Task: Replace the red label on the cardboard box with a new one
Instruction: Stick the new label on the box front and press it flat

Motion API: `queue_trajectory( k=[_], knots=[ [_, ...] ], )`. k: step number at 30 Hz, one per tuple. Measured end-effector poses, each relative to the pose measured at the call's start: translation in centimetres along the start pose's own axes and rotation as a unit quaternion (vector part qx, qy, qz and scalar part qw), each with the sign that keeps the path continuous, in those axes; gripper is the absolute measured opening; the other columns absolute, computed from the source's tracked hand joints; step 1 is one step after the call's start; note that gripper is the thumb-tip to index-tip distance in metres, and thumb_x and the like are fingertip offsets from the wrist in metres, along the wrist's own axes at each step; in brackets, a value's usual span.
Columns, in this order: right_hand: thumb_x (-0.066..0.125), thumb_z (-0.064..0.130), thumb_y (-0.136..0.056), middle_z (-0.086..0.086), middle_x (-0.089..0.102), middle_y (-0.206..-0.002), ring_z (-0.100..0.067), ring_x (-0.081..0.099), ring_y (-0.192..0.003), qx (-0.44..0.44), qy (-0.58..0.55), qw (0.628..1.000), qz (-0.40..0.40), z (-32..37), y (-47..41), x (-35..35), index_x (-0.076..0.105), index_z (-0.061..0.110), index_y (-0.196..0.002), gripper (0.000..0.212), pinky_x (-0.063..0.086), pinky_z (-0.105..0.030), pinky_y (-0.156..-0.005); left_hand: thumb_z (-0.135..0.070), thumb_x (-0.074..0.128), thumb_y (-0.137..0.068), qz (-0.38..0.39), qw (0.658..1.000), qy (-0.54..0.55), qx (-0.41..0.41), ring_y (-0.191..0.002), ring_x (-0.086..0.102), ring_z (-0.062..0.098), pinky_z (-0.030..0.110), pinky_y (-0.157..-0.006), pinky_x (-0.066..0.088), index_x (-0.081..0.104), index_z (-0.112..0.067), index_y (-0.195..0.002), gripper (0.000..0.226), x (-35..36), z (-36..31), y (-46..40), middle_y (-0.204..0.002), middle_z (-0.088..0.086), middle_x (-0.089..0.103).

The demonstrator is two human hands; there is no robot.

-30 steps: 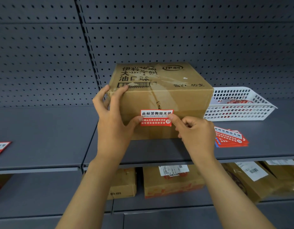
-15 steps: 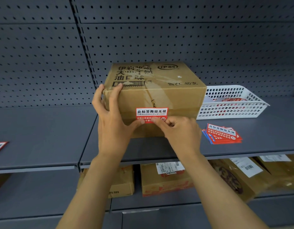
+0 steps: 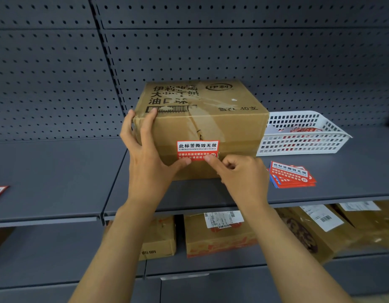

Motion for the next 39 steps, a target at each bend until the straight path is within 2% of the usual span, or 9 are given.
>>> queue_trajectory(
  k=[2,4,7,11,14,18,27,35,39],
  knots=[
    [0.050,0.081,-0.080,0.001,0.064,-0.048,-0.020,0.059,-0.048,-0.011,0.006,1.000,0.006,0.8,0.2,0.6,0.060,0.016,-0.051,0.072,0.051,-0.037,-0.049,-0.036,0.097,-0.057,-0.002,1.000,-0.002,-0.002,-0.149,0.011,0.007,0.025,-0.114,0.028,0.026,-0.025,-0.154,0.121,0.1,-0.2,0.0,-0.165,0.011,-0.001],
    [0.052,0.081,-0.080,0.002,0.066,-0.051,-0.019,0.062,-0.051,-0.018,0.008,1.000,0.016,1.4,0.4,1.0,0.060,0.020,-0.052,0.068,0.051,-0.035,-0.049,-0.038,0.096,-0.056,-0.008,1.000,-0.006,-0.004,-0.151,0.012,0.011,0.026,-0.113,0.029,0.027,-0.024,-0.154,0.120,0.1,-0.3,0.0,-0.165,0.012,0.000],
    [0.056,0.078,-0.081,0.003,0.070,-0.055,-0.017,0.064,-0.053,-0.026,0.012,0.999,0.022,1.7,0.5,1.4,0.066,0.020,-0.056,0.064,0.049,-0.032,-0.048,-0.036,0.097,-0.056,-0.012,1.000,-0.012,-0.008,-0.150,0.010,0.008,0.026,-0.113,0.029,0.027,-0.026,-0.154,0.120,0.0,-0.2,-0.1,-0.165,0.012,0.001],
    [0.059,0.075,-0.083,0.003,0.071,-0.057,-0.015,0.063,-0.053,-0.019,0.023,0.999,0.032,1.5,0.6,1.5,0.055,0.022,-0.053,0.061,0.036,-0.023,-0.047,-0.034,0.097,-0.057,-0.007,1.000,-0.019,0.002,-0.155,0.018,0.030,0.050,-0.114,0.043,0.025,-0.029,-0.153,0.120,-0.1,-0.1,-0.1,-0.165,0.009,0.000],
    [0.059,0.073,-0.083,0.003,0.068,-0.053,-0.016,0.062,-0.052,-0.007,0.017,0.999,0.029,1.0,0.6,1.2,0.055,0.017,-0.052,0.065,0.043,-0.027,-0.049,-0.031,0.097,-0.058,0.001,1.000,-0.029,0.007,-0.155,0.020,0.032,0.055,-0.107,0.048,0.025,-0.032,-0.153,0.119,-0.3,0.1,-0.1,-0.165,0.007,0.002],
    [0.049,0.080,-0.080,-0.001,0.062,-0.047,-0.022,0.060,-0.049,0.017,0.015,1.000,0.012,-0.5,0.5,0.5,0.062,0.014,-0.051,0.073,0.052,-0.038,-0.050,-0.023,0.097,-0.059,0.016,0.999,-0.039,0.011,-0.149,0.032,0.029,0.051,-0.107,0.049,0.028,-0.032,-0.152,0.117,-0.7,0.2,-0.1,-0.164,0.006,0.004],
    [0.047,0.083,-0.078,-0.003,0.062,-0.045,-0.022,0.059,-0.049,0.034,0.042,0.998,0.012,-1.8,0.0,-0.9,0.061,0.013,-0.050,0.077,0.052,-0.039,-0.048,-0.021,0.095,-0.063,0.032,0.999,-0.033,0.008,-0.143,0.037,0.028,0.047,-0.107,0.049,0.028,-0.033,-0.152,0.112,-1.4,-0.1,-0.1,-0.164,0.005,0.006],
    [0.063,0.070,-0.084,-0.001,0.061,-0.045,-0.022,0.060,-0.051,0.034,0.054,0.997,0.036,-0.6,-0.1,-1.9,0.063,0.016,-0.050,0.064,0.052,-0.037,-0.050,-0.016,0.094,-0.064,0.049,0.998,-0.037,0.009,-0.140,0.044,0.033,0.043,-0.101,0.054,0.028,-0.035,-0.150,0.110,-1.9,-0.5,-0.1,-0.162,0.002,0.005],
    [0.062,0.057,-0.091,-0.006,0.064,-0.048,-0.023,0.061,-0.050,0.042,0.047,0.997,0.042,-0.8,0.1,-2.5,0.061,0.010,-0.052,0.061,0.055,-0.040,-0.051,-0.012,0.087,-0.072,0.060,0.997,-0.042,-0.010,-0.141,0.040,0.026,0.029,-0.095,0.046,0.032,-0.037,-0.148,0.097,-2.7,-0.9,-0.4,-0.160,-0.001,0.009]
  ],
)
Point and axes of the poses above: each hand's wrist, its own y-axis away from the middle knuckle, its own x-axis out of the palm, z = x × y, the point moved 5 cm from there along -y, towards the middle knuckle
